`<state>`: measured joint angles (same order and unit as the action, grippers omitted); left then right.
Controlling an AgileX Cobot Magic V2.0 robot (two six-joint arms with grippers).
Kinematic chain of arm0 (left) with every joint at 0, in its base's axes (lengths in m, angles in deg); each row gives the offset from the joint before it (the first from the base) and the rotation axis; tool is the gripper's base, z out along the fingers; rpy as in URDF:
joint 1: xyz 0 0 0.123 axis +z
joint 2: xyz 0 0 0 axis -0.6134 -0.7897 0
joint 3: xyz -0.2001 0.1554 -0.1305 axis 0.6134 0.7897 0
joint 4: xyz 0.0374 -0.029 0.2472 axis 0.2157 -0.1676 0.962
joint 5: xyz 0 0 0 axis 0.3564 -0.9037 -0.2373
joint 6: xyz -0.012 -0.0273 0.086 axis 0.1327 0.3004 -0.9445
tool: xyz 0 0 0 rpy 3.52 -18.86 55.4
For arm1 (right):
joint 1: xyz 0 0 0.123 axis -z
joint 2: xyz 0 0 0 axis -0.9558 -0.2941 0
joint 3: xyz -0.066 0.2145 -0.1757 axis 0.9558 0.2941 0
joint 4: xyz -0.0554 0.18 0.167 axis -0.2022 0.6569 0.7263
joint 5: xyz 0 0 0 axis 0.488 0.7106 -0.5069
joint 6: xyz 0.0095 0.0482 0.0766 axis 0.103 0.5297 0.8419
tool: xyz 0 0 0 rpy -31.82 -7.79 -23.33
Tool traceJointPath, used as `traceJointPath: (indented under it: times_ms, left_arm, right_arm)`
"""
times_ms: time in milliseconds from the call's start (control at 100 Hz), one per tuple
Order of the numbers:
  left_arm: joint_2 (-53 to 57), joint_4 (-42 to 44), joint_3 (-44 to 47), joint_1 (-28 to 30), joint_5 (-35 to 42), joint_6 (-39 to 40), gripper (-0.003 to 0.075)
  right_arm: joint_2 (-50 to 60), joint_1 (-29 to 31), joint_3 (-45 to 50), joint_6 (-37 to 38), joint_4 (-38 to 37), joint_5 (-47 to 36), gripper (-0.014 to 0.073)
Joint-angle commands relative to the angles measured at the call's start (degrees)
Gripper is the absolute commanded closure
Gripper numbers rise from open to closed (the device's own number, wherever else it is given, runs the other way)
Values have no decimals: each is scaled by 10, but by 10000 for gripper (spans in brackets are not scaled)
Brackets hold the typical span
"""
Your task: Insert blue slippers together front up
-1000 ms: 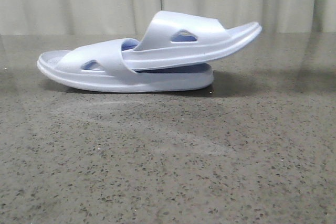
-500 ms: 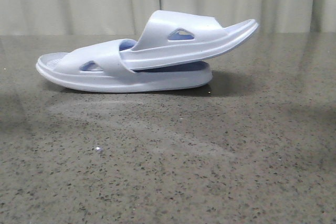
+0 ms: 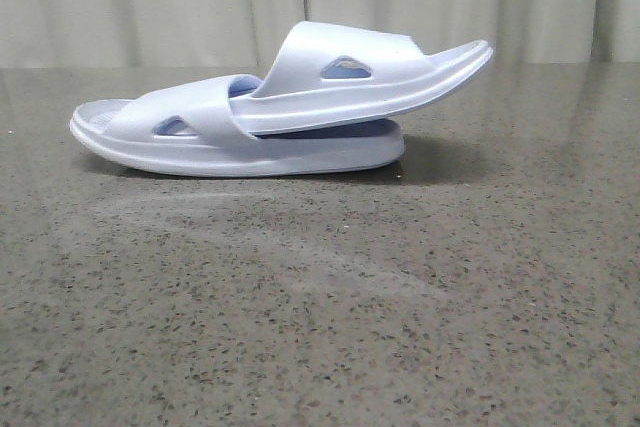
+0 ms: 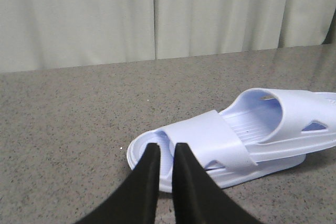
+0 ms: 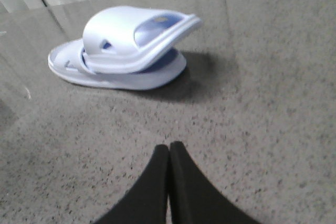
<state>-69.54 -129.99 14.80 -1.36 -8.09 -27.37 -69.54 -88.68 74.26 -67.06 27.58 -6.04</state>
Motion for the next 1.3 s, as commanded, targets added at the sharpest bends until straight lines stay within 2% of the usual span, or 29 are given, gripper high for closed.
traceJointPath:
  times_ms: [0, 1010, 1080, 1140, 1160, 1200, 1250, 1290]
  left_arm:
    - [10, 4, -7, -6, 25, 12, 705]
    - [10, 13, -4, -6, 23, 14, 705]
    - [13, 82, 4, -2, 24, 78, 705]
    - [15, 234, 20, 12, 46, 202, 705]
    - [15, 285, 25, 20, 59, 273, 705]
    - [15, 382, 42, 43, 82, 357, 705]
    - [22, 462, 67, 81, 94, 459, 705]
    - [32, 502, 83, 106, 92, 498, 705]
  right_arm:
    - [-1, -1, 5, -3, 28, 4, 673]
    - [-1, -1, 8, -3, 35, 11, 673]
    - [-1, -1, 8, -3, 35, 11, 673]
    - [-1, -1, 8, -3, 35, 11, 673]
    - [-1, -1, 8, -3, 35, 11, 673]
    - [-1, -1, 8, -3, 35, 11, 673]
    - [-1, -1, 8, -3, 35, 11, 673]
    - [-1, -1, 8, -3, 35, 11, 673]
